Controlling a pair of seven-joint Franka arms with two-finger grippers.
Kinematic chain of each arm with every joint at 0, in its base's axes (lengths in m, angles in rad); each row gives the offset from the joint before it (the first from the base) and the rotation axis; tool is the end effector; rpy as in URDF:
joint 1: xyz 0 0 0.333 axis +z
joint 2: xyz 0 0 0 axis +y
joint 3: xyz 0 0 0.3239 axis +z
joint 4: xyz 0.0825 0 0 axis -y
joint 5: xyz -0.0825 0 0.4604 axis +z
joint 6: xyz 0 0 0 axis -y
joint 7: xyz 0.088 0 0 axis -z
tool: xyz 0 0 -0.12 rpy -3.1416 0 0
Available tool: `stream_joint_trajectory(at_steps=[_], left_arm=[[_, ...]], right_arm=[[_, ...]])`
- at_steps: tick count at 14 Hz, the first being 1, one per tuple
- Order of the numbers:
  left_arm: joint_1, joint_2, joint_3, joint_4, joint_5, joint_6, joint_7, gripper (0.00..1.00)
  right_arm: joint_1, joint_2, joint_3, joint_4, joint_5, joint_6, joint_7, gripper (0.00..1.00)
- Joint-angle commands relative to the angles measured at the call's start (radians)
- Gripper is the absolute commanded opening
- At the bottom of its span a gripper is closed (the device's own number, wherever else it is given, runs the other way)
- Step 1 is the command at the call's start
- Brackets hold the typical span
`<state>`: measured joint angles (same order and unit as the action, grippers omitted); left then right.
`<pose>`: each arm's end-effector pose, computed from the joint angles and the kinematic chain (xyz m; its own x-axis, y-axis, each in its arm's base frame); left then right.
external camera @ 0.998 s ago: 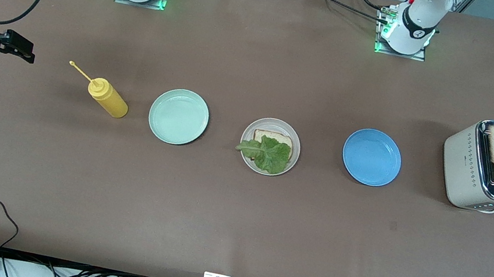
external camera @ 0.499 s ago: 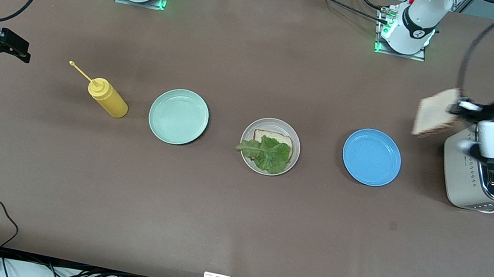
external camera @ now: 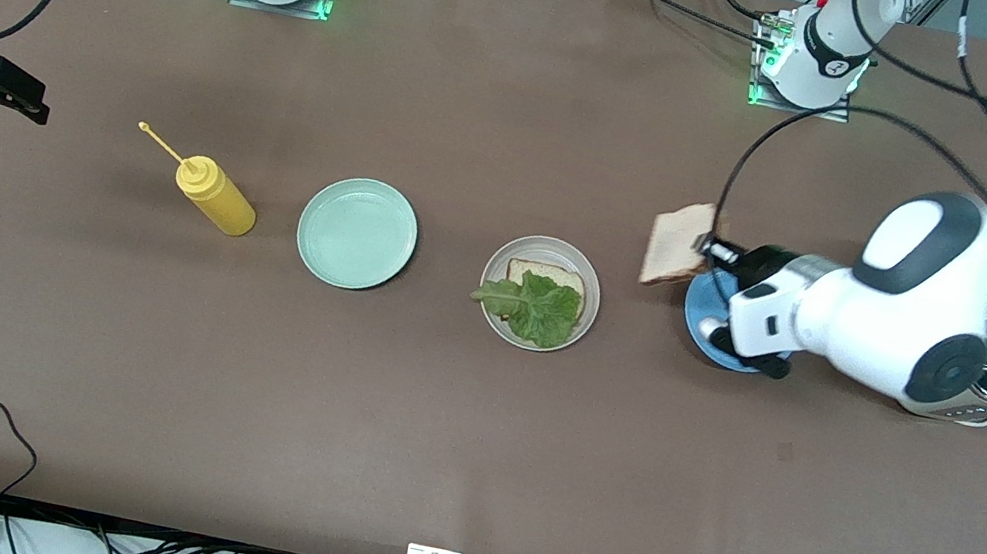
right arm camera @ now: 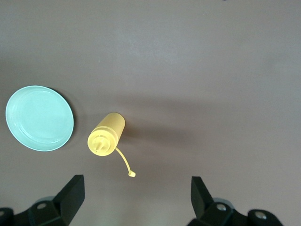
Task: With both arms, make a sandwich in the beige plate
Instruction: 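Lift the toast slice out and carry it with the left gripper, then lower the toast onto the lettuce on the beige plate with the left gripper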
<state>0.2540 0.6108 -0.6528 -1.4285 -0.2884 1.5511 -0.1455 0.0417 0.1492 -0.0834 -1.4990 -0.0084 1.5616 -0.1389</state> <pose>0.6855 -0.2444 0.3601 0.8555 -0.2882 -0.4302 -0.0218 -0.8501 0.5262 0.6718 -0.0256 0.5609 0.9914 0.0970 -0.0880 0.0981 -0.9951 0.0087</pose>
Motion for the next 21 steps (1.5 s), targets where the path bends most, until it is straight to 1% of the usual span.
stream_joint_trajectory(at_steps=[1,3,6,8,13,15,18,21], left_arm=[[-0.016,0.004,-0.005,-0.076,-0.104,0.16,-0.014,0.0],[-0.048,0.038,-0.007,-0.086,-0.127,0.262,-0.003,0.0],[-0.064,0.104,-0.007,-0.081,-0.23,0.384,0.023,0.0],[-0.088,0.124,-0.005,-0.084,-0.297,0.446,0.073,0.0],[-0.094,0.207,-0.005,-0.09,-0.305,0.555,0.089,0.0],[-0.104,0.211,-0.005,-0.107,-0.313,0.57,0.093,0.0],[-0.102,0.24,-0.005,-0.121,-0.319,0.57,0.161,0.0],[-0.098,0.242,-0.005,-0.145,-0.318,0.561,0.239,0.0]], right_arm=[[-0.003,0.004,0.002,0.016,0.004,-0.011,-0.01,1.0],[-0.003,0.004,0.002,0.016,0.004,-0.012,-0.008,1.0],[-0.003,0.004,0.002,0.016,0.005,-0.015,-0.008,1.0],[0.001,0.004,0.004,0.011,0.005,-0.023,-0.011,1.0],[0.004,0.003,0.005,0.013,0.005,-0.023,-0.007,1.0],[0.004,0.003,0.005,0.013,0.007,-0.023,-0.005,1.0],[0.003,0.004,0.007,0.013,0.007,-0.023,-0.007,1.0],[0.003,0.004,0.007,0.013,0.021,-0.023,-0.007,1.0]])
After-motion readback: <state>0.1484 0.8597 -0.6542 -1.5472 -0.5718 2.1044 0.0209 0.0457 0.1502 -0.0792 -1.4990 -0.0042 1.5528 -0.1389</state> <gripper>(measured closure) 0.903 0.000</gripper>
